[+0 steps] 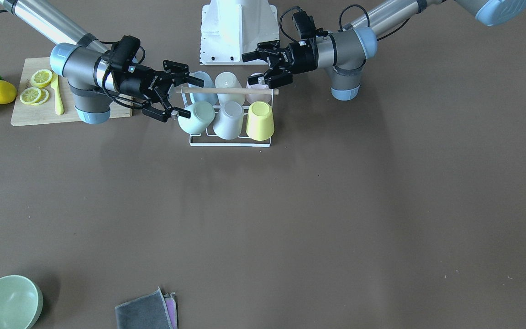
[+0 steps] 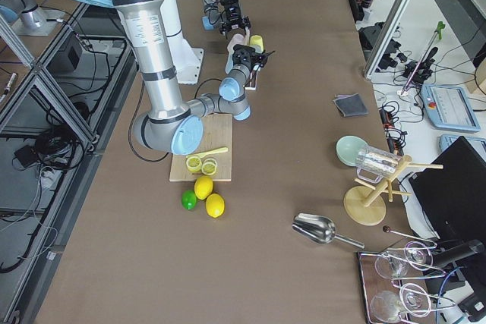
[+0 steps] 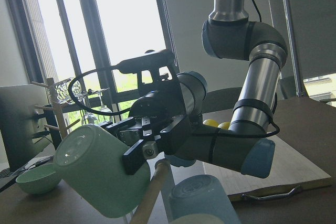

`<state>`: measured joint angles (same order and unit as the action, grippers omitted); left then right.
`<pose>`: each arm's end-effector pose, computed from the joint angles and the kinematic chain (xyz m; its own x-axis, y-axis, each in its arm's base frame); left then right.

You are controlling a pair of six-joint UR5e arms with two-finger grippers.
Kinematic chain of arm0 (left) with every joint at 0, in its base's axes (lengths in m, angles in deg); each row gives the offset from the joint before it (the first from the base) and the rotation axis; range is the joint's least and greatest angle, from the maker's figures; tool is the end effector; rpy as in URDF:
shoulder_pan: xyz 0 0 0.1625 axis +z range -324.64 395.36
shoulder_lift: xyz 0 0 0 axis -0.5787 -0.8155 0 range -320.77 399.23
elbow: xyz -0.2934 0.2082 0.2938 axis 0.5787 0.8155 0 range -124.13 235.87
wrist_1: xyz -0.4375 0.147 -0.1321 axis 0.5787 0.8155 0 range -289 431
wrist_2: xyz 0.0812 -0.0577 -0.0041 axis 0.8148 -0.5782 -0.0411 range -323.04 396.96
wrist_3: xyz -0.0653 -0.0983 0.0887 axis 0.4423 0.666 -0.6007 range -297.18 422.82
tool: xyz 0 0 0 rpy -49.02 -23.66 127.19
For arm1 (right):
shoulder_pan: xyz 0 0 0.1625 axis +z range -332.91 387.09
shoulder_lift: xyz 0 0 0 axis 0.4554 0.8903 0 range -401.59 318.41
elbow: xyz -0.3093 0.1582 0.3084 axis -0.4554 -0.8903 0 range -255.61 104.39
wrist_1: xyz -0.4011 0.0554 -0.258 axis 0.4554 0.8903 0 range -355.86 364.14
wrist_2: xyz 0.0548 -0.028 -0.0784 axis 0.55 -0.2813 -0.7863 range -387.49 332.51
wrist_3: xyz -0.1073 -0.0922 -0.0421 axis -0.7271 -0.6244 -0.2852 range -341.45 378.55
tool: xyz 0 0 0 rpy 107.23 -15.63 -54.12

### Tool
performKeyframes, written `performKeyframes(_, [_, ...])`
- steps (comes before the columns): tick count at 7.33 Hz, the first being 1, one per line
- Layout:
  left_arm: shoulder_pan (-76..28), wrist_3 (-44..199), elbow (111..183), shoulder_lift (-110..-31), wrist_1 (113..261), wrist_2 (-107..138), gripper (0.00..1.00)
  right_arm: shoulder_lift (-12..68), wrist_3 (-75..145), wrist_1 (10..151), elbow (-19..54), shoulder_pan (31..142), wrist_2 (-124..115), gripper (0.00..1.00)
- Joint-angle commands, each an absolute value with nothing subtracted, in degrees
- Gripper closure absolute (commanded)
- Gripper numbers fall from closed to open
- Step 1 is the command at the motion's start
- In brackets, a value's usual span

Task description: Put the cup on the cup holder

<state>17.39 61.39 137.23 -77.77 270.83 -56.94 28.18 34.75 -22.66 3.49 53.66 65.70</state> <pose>0.6305 -0.3341 0.2617 0.2716 0.9604 0.0616 0.5814 -0.2147 0.7847 -0.5487 -0.4143 0.3563 0.2431 -0.9504 0.1938 -0.6198 0.0015 0.7848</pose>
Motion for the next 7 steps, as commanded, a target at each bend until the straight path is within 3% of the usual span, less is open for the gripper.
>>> performKeyframes(1, [15.34, 61.33, 144.78, -76.61, 258.02, -57.26, 0.01, 29.15, 34.89, -22.66, 4.28, 53.81, 65.85, 0.00])
performKeyframes(4, [10.59, 61.06, 159.80, -70.92, 230.62, -57.35, 0.01, 32.21, 35.33, -21.79, 4.46, 57.30, 72.56, 0.00])
performKeyframes(7, [3.92, 61.06, 164.06, -70.28, 203.56, -57.35, 0.01, 35.82, 43.93, -13.56, 3.76, 73.35, 98.81, 0.00])
